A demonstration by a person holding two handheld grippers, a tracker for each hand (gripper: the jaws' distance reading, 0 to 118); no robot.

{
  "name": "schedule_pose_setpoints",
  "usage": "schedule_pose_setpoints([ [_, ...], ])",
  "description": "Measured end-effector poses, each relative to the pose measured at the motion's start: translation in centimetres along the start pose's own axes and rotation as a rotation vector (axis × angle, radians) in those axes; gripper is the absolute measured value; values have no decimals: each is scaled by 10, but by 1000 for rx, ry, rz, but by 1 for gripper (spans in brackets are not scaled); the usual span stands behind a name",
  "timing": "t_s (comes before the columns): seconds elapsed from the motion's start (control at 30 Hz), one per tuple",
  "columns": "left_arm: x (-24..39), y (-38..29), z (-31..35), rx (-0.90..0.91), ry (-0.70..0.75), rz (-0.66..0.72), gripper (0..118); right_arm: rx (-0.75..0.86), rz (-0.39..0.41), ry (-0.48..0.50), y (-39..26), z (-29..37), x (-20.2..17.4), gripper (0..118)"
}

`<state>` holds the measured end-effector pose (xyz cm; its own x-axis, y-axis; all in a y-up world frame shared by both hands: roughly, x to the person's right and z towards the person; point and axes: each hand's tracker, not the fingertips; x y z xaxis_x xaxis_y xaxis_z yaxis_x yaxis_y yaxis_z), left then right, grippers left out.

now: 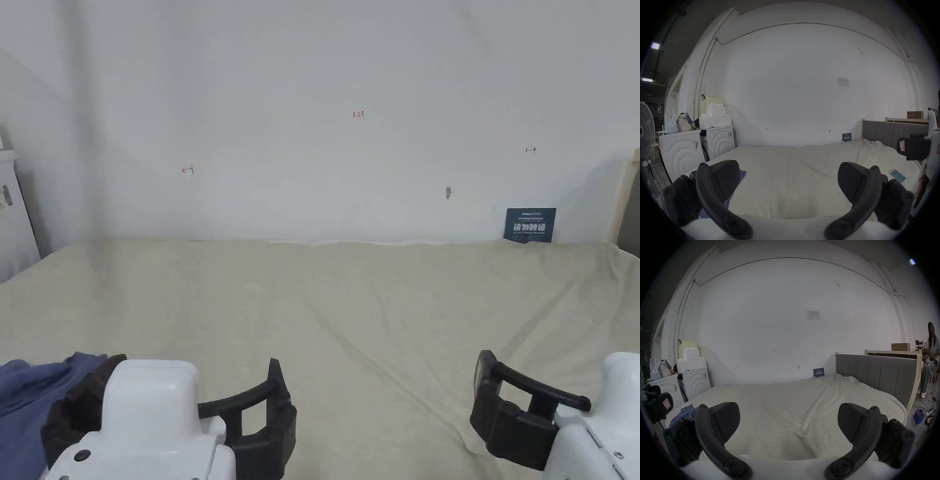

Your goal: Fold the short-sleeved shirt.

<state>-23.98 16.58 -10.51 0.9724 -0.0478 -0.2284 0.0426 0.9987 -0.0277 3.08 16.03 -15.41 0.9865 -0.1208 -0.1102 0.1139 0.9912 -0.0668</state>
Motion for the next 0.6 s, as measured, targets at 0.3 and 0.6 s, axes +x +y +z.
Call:
schedule_pose_setpoints([
  [0.3,-5,6,4,8,1,47,118,27,71,20,0,4,-14,118],
  [0.6,-7,3,5,-6,40,60,0,32,41,6,5,6,-16,10],
])
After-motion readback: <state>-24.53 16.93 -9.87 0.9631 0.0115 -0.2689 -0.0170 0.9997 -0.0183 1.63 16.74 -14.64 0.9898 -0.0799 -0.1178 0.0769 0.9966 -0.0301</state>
